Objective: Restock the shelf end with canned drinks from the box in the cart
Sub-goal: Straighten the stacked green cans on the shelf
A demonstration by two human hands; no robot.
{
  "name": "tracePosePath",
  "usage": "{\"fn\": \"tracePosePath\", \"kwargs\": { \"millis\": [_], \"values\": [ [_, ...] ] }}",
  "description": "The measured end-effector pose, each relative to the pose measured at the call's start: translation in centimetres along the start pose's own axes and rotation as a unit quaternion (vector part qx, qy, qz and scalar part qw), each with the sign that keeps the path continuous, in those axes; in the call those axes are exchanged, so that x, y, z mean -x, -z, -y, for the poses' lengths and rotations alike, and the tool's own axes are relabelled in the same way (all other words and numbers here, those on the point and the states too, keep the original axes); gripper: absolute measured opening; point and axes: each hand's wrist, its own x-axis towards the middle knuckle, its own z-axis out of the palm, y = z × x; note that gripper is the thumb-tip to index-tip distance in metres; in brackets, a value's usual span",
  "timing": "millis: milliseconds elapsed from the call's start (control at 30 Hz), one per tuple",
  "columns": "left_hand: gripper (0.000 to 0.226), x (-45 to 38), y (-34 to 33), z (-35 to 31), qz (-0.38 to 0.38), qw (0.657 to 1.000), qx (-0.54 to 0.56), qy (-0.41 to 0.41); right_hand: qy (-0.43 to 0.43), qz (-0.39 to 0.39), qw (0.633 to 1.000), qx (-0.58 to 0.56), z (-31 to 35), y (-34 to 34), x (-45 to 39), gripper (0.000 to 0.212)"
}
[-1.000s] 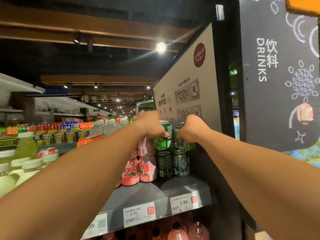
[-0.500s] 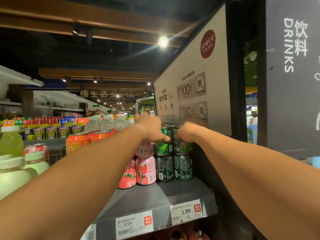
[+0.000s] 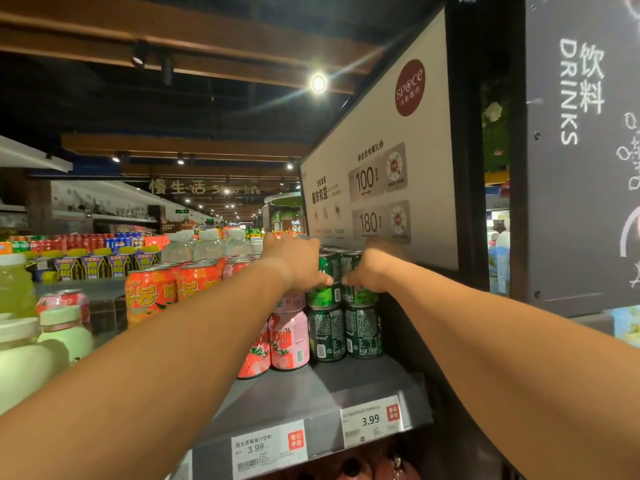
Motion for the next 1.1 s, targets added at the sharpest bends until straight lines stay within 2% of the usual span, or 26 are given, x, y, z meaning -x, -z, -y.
{"fn": "tracePosePath", "kwargs": {
  "millis": [167,267,333,467,633,767,900,1000,1100],
  "values": [
    [0.081,1.6,-0.3,-0.2,-0.031,0.999,0.001,-0.018,0.026,-0.062,0.997,-0.028,0.7,0.4,2.1,0.048],
    [0.071,2.8,0.3,-0.1,-0.099,0.994,0.036,-0.014,0.078,-0.094,0.991,-0.051,1.0,0.4,4.3,0.053],
    [0.063,4.0,0.3,-0.5,-0.139,0.989,0.057,-0.017,0.104,-0.106,0.989,-0.022,1.0,-0.1,6.1,0.050],
    [0.052,7.9,0.0,-1.8,-0.156,0.983,0.091,-0.021,0.113,-0.066,0.991,0.009,0.5,-1.5,10.2,0.039],
    [0.036,15.3,-0.8,-3.6,-0.176,0.971,0.158,-0.040,0.117,-0.037,0.991,-0.059,-1.9,-3.8,17.7,0.037],
    [0.030,21.4,-3.5,-8.2,-0.177,0.965,0.171,-0.084,0.126,0.025,0.986,-0.106,-6.0,-6.1,25.9,0.030],
    [0.024,26.6,-6.9,-16.1,-0.121,0.972,0.192,-0.061,0.062,0.091,0.988,-0.104,-14.5,-8.6,34.6,0.030],
    [0.023,30.6,-9.8,-23.6,-0.037,0.977,0.195,-0.082,-0.013,0.136,0.989,-0.058,-23.1,-9.9,41.1,0.039],
    [0.029,35.1,-12.7,-31.1,0.066,0.968,0.212,-0.117,-0.118,0.164,0.978,-0.045,-31.4,-9.9,47.3,0.046]
  ]
}}
